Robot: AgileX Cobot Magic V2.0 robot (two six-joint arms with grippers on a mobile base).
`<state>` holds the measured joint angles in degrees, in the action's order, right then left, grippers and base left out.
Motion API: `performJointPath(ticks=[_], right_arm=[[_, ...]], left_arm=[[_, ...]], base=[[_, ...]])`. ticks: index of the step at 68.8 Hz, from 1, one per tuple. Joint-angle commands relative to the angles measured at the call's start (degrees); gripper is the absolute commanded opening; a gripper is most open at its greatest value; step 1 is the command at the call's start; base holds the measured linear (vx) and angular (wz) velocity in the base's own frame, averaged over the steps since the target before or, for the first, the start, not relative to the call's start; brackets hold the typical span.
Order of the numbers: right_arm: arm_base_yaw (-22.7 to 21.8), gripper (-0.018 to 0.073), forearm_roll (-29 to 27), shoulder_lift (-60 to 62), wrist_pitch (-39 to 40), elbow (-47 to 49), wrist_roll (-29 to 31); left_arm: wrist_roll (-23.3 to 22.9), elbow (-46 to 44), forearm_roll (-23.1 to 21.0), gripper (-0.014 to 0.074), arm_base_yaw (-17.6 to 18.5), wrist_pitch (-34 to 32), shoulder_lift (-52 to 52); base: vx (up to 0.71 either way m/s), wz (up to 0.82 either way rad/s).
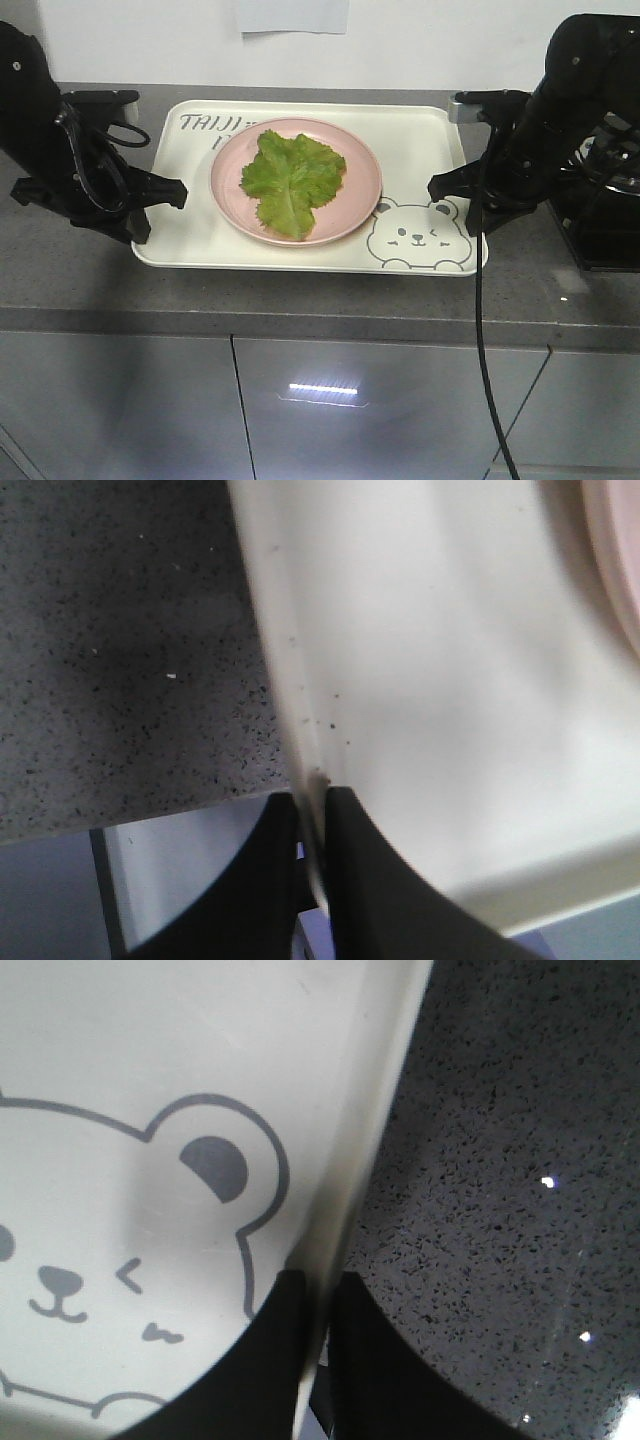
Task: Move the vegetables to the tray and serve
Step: 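Carry the tray over the grey counter beside the stove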
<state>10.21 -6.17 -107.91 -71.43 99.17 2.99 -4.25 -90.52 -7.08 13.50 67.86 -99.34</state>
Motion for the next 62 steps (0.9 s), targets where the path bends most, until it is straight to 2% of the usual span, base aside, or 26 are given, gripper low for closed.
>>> performJointPath(ticks=[1,62], right_arm=[[0.37,-0.0004,-2.01,3.35,1.89,1.55,2.61],[0.37,-0.0004,-2.01,3.35,1.89,1.55,2.61]], left_arm=[[1.51,-2.17,-3.6,-0.0006,0.72,-3.35,3.33],[1.51,-2.17,-3.6,-0.0006,0.72,-3.35,3.33]], base=[[0.06,0.0],[0.06,0.0]])
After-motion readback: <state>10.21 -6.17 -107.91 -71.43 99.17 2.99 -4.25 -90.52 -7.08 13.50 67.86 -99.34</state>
